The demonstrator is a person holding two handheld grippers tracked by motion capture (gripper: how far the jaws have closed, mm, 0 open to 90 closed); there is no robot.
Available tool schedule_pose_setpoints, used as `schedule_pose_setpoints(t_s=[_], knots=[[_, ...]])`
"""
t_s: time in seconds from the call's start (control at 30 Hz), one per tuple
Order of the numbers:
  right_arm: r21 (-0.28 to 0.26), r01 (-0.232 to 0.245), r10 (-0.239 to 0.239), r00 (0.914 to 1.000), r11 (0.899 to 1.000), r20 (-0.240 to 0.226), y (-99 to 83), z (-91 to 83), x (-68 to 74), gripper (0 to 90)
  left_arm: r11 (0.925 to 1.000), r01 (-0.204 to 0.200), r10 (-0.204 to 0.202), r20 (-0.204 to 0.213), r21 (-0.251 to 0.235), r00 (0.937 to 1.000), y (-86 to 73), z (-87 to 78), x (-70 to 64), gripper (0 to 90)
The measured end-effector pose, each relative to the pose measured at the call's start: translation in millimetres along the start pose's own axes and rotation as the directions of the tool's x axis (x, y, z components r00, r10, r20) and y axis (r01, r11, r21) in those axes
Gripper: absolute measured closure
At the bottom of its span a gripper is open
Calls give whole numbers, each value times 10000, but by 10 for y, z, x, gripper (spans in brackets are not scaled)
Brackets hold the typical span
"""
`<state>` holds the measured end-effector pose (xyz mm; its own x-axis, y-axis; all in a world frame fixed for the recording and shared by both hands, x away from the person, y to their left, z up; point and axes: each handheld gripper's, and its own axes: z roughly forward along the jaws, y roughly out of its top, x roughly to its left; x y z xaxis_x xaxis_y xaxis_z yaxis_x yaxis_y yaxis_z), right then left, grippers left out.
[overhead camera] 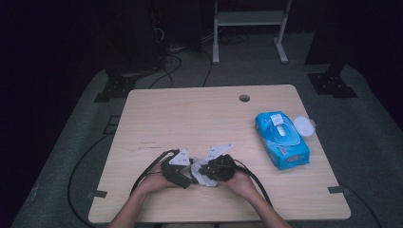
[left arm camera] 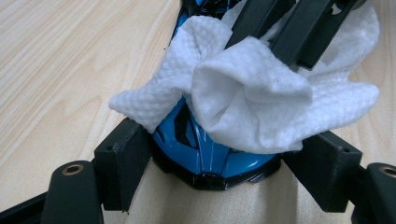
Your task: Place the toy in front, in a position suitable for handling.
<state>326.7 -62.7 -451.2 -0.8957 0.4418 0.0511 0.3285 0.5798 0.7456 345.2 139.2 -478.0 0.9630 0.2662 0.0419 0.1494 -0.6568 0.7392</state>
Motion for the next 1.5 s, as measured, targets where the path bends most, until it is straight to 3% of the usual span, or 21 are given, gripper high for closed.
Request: schedule_pose_setpoints(t_s=[0.27, 0.5, 0.63, 0.77, 0.97, 1.2, 1.37, 1.5], knots=[[148, -332, 332, 9994, 9993, -4, -9, -102, -114, 835, 10000, -20, 20, -2, 17, 10000, 15, 14, 0, 247], [570, -23, 50, 9989, 9984, -470, 124, 135, -21, 836, 10000, -11, 12, -49, 49, 10000, 28, 25, -9, 246], [756, -46, 93, 9981, 9971, -615, 185, 188, -23, 837, 10000, -18, 18, -4, 34, 10000, 23, 22, -1, 247], [578, -56, 66, 9998, 9983, -174, 150, 103, -79, 837, 10000, -27, 27, 4, 15, 10000, 21, 22, 3, 246], [289, -529, 523, 9984, 9982, 205, 92, -8, -215, 837, 10000, -41, 41, -59, 14, 10000, 26, 33, -6, 246], [572, -10, 3, 9999, 9984, 124, 186, 184, -60, 837, 10000, -11, 11, -26, 9, 10000, 24, 33, -7, 246], [909, 268, -310, 9985, 9955, 448, 225, 164, -101, 838, 10000, -33, 33, -42, -11, 10000, 26, 38, -8, 246], [784, -382, 330, 9972, 9962, 666, 202, 101, -188, 838, 10000, -72, 73, -96, 61, 9999, 34, 42, -11, 246]])
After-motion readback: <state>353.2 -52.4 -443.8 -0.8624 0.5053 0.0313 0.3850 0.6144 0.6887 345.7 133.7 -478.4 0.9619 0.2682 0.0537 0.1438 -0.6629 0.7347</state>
